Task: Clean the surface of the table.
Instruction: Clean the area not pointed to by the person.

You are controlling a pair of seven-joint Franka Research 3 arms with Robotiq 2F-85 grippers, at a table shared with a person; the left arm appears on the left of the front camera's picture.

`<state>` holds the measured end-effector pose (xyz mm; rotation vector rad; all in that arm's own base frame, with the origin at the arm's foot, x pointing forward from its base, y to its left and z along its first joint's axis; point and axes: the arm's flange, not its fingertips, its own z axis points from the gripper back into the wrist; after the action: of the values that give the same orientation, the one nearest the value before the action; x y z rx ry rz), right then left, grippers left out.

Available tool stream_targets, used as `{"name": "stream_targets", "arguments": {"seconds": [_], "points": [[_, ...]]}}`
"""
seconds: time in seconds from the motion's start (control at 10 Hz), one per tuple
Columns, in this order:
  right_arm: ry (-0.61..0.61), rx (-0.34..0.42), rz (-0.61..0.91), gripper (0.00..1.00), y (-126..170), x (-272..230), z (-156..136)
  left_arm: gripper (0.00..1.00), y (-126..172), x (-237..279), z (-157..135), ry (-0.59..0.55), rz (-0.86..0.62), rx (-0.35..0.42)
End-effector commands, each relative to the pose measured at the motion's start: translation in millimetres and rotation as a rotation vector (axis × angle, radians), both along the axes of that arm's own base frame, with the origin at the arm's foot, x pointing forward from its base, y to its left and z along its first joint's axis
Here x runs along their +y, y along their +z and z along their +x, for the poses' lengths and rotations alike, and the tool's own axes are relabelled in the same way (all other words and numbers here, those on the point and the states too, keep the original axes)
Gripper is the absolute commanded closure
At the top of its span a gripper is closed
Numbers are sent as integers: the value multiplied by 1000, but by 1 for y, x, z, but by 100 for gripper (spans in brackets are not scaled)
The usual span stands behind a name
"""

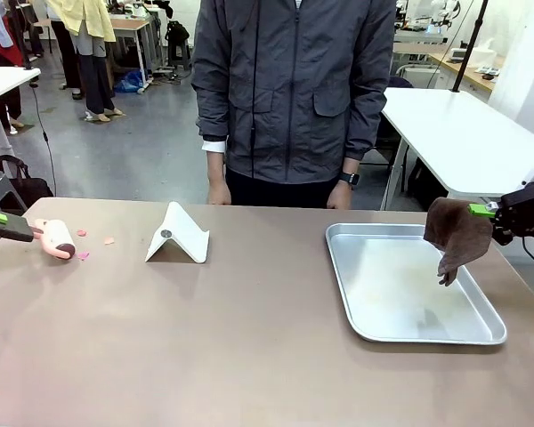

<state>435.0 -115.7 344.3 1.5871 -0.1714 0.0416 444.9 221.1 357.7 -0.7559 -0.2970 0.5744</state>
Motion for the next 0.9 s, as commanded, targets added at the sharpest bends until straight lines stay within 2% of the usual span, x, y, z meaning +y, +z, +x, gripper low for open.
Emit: {"name": "stream_targets", "arguments": {"seconds": [0.0,0.4,0.8], "points": [[-8,-17,18,94,5,2,2,78,-17,-11,5,-54,26,40],[-8,-17,18,94,5,2,2,78,-22,-25,35,-90,39,97],[-8,-17,18,94,5,2,2,78,-30,-49,53,-145,42,131]]}}
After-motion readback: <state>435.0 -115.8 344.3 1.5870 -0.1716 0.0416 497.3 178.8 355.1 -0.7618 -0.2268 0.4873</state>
